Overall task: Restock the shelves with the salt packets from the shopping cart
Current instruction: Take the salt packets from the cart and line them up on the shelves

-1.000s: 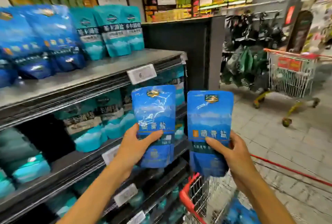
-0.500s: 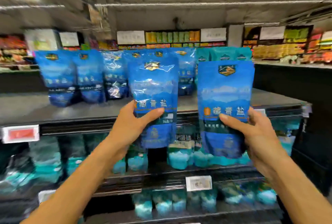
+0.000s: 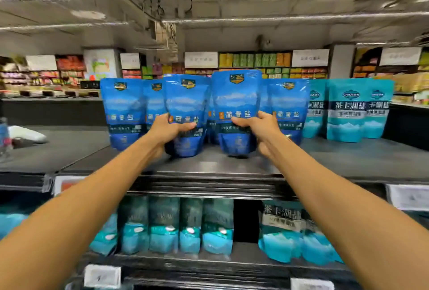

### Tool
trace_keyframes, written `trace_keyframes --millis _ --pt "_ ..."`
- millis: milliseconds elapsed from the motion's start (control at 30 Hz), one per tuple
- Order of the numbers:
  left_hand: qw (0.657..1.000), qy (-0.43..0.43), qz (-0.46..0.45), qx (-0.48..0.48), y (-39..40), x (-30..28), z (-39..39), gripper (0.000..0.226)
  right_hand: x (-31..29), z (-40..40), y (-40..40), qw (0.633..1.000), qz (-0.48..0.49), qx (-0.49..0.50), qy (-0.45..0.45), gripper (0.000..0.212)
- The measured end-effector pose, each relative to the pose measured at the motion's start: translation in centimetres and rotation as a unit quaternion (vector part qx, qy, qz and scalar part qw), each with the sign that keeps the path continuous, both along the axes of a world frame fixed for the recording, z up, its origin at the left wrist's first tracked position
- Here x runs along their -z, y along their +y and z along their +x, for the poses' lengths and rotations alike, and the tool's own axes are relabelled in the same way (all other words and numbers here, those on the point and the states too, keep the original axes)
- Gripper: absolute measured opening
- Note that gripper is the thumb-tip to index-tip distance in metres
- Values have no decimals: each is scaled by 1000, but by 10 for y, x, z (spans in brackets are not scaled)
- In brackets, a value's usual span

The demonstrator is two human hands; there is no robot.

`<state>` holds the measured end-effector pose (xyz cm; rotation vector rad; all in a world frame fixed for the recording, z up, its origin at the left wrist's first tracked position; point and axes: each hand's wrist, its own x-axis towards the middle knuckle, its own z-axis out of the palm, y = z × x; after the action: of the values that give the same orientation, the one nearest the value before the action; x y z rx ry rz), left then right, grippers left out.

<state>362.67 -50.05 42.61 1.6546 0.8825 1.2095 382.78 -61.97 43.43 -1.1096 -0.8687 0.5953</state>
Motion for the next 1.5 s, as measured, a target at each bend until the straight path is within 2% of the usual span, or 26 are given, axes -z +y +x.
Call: trace_keyframes --millis 67,200,267,300,367,433,533,667,733,867,1033,1067,1133,1233,1400,1467,1500 --pt "1000 -3 -3 -8 16 6 5 48 3 0 23 1000 -12 -3 2 21" --pt "999 11 13 36 30 8 10 39 10 8 46 997 -57 -5 -44 28" --pt "992 104 52 52 35 8 1 35 11 15 46 989 -100 -12 -111 47" --pt "983 163 67 48 36 8 -5 43 10 18 45 981 -127 -17 -143 55" --pt "959 270 85 -1 36 8 -12 71 12 24 43 968 -158 -17 -192 46" --pt "933 342 97 -62 33 5 -15 88 13 28 43 962 -160 -10 -219 36" --pt "912 388 97 -87 29 -4 -12 87 13 27 44 959 -151 5 -238 38" --pt "907 399 103 -91 29 -11 -8 81 13 26 55 957 -154 21 -245 46" --pt "878 440 147 -115 29 -12 -5 70 14 26 60 950 -162 37 -263 48" --pt "777 554 247 -170 28 -18 4 70 15 26 64 927 -168 90 -323 57" --pt "719 609 271 -197 21 -22 10 67 17 22 63 902 -177 121 -376 67" --pt "715 612 275 -197 20 -21 11 66 17 21 63 899 -183 119 -380 67" --pt "719 609 272 -195 19 -20 11 64 16 20 62 901 -195 109 -371 48" --pt "733 587 281 -200 19 -12 8 62 17 21 57 908 -207 101 -350 53" --pt "734 552 323 -228 19 4 0 62 18 17 43 905 -217 88 -354 59" --pt "756 523 322 -228 17 8 -6 60 18 16 37 905 -216 81 -358 60" --pt "782 491 314 -220 15 9 -10 57 18 15 33 900 -219 81 -367 61"
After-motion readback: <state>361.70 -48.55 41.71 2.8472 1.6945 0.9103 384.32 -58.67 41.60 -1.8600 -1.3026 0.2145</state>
